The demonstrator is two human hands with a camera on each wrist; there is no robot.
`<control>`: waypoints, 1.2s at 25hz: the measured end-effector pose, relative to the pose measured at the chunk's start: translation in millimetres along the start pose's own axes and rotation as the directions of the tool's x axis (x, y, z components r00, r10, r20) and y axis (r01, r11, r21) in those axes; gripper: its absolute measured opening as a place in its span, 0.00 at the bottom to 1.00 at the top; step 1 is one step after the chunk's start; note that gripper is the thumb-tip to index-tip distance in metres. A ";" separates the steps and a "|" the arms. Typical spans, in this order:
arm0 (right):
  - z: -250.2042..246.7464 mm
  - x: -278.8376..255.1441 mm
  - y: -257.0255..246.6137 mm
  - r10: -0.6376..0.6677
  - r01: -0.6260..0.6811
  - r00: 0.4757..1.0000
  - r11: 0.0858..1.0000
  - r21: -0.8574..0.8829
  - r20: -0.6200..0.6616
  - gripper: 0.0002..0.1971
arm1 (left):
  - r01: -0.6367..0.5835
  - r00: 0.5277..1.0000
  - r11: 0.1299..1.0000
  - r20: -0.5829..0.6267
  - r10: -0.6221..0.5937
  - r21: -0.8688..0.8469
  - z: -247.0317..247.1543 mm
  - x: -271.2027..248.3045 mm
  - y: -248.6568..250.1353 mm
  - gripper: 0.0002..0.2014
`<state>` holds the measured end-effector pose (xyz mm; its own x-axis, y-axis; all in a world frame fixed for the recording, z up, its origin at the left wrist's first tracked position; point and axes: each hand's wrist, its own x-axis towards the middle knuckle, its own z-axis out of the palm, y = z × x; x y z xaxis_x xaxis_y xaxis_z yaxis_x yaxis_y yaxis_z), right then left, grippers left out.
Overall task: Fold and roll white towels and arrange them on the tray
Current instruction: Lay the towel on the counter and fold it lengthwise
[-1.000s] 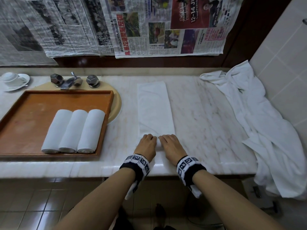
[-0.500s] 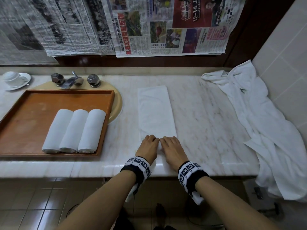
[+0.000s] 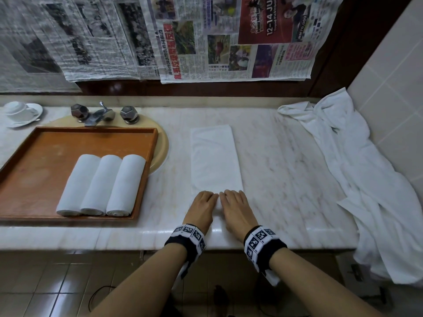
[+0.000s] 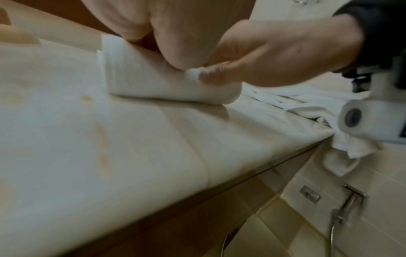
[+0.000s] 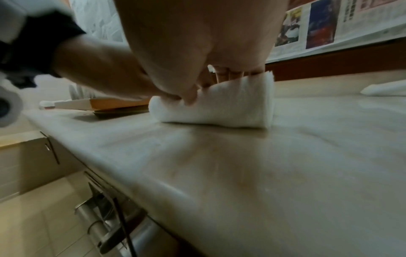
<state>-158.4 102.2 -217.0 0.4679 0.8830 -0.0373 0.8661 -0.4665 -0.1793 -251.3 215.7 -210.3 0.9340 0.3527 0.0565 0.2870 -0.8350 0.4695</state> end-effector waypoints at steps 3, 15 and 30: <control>0.1 7.6 10.9 -0.062 0.063 0.998 0.997 0.054 -0.026 0.20 | 0.003 1.000 0.999 0.007 -0.004 0.055 -3.6 1.8 4.6 0.23; 1.6 -3.2 3.2 -0.038 0.042 0.990 0.999 0.031 -0.133 0.23 | -0.037 0.999 0.996 0.041 0.034 0.079 -4.4 10.6 0.7 0.21; -27.6 22.6 22.1 -0.142 0.113 0.974 0.980 0.160 0.176 0.22 | -0.063 0.997 0.988 -0.045 0.070 0.140 14.5 -20.2 3.2 0.30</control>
<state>-123.8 110.4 -194.6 0.3022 0.9353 -0.1842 0.8741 -0.3490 -0.3378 -266.2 199.7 -222.7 0.9413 0.3119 0.1290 0.2542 -0.9066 0.3367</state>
